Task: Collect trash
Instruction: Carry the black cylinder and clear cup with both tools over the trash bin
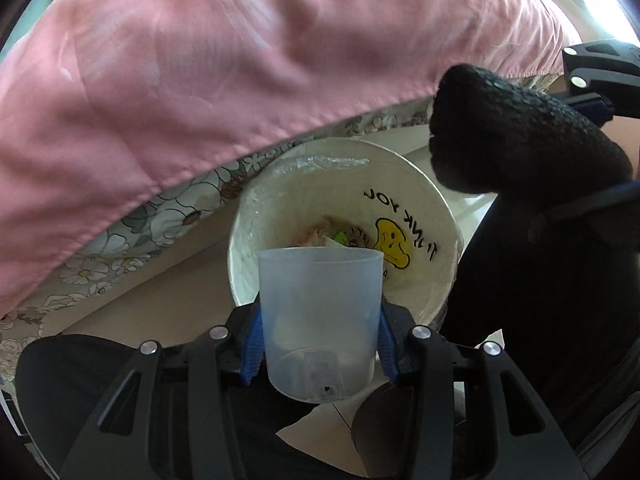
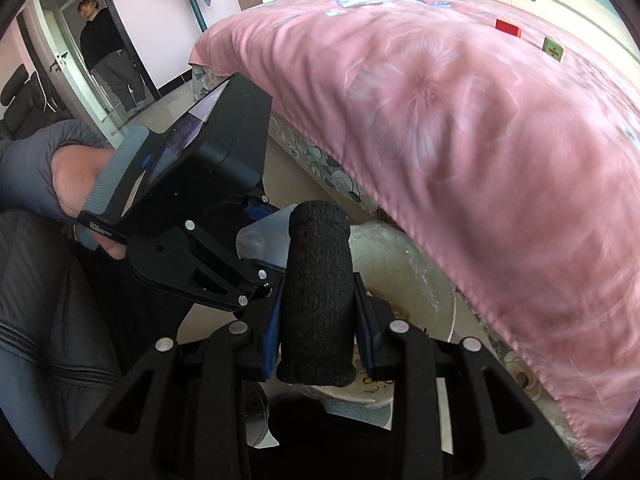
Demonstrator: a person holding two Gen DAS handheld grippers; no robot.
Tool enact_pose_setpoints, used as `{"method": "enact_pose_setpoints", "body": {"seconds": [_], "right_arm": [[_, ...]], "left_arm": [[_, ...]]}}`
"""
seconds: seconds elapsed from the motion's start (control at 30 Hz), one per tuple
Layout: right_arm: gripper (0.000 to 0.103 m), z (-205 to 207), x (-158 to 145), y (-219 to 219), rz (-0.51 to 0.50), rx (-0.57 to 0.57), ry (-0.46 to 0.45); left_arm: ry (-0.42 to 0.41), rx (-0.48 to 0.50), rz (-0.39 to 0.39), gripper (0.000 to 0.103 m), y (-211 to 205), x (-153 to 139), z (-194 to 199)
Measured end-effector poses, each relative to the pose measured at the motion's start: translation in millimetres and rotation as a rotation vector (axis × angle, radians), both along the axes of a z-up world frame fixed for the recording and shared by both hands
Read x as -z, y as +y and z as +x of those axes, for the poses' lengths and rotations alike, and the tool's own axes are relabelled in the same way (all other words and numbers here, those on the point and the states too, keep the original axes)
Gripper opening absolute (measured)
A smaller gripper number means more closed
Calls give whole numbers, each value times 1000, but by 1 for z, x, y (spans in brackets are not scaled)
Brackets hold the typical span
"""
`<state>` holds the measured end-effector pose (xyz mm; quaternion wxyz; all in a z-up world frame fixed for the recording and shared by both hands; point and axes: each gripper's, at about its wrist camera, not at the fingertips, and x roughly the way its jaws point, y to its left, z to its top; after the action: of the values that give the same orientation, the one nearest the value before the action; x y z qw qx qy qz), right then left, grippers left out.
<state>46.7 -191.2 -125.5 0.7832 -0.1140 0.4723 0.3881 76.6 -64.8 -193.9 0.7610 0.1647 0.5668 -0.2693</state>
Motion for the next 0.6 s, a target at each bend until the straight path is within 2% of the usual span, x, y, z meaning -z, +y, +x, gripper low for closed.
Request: {"method": "enact_pose_setpoints", "body": {"seconds": [0.33,0.6], "right_arm": [[32,-11,45,-5,-11,34,106],[32,3,60,-3,-21,34,152]], "left_arm": [[115,-5,27,49,-12,48,-5],[169,-32,30,49,-10,73,3]]}}
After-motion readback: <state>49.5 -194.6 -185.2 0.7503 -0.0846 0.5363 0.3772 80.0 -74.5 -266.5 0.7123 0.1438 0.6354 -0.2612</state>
